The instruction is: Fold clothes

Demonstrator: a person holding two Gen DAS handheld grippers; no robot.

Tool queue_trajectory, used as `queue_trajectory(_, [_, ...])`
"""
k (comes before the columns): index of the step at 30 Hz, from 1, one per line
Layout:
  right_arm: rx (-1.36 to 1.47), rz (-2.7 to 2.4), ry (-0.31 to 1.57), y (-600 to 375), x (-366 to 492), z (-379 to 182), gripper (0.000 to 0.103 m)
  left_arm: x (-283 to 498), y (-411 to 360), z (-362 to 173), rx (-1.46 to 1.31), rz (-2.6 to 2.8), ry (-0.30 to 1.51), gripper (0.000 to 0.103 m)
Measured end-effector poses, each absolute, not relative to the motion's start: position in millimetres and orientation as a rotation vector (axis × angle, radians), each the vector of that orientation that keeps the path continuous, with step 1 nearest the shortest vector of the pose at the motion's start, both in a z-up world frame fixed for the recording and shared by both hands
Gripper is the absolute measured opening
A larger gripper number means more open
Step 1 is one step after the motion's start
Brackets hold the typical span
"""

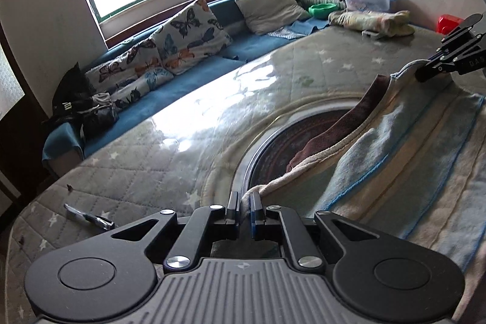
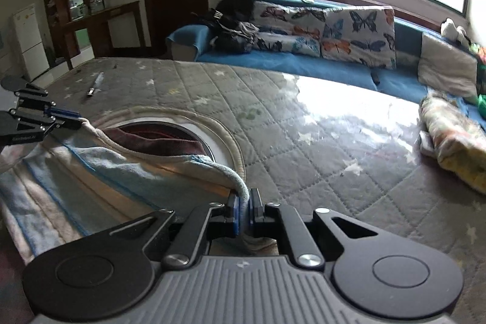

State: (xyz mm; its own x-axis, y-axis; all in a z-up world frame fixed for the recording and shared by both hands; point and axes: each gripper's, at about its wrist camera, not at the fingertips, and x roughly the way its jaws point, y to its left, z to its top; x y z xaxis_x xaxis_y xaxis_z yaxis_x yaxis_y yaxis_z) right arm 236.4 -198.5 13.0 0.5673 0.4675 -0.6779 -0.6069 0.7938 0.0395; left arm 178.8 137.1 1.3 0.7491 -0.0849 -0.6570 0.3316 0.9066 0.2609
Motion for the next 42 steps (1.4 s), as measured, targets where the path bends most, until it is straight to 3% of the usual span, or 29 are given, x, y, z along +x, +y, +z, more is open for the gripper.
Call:
queue_trajectory(7, [-0.197,0.596,0.798,-193.6,252.5,-8.4,0.009,189.5,138.0,-16.6,0.382,-0.211,0.728,0.012])
queue_trajectory(11, [-0.183,0.573,0.792,-196.3,255.4,-2.9,0.019,189.6,141.2,-13.3,0.393,-0.163,0.722,0.025])
queue_trajectory(25, [-0.146,0.546,0.725,-181.2,238.0,32.8,0.021,143.1,138.9,25.9,0.248,-0.133,0.662,0.025])
queue_trajectory(42, [-0.112,0.645,0.876,-124.9,245.4,-17.1,0.020,81.7,135.5,-5.6,0.209,-0.179,0.719,0.025])
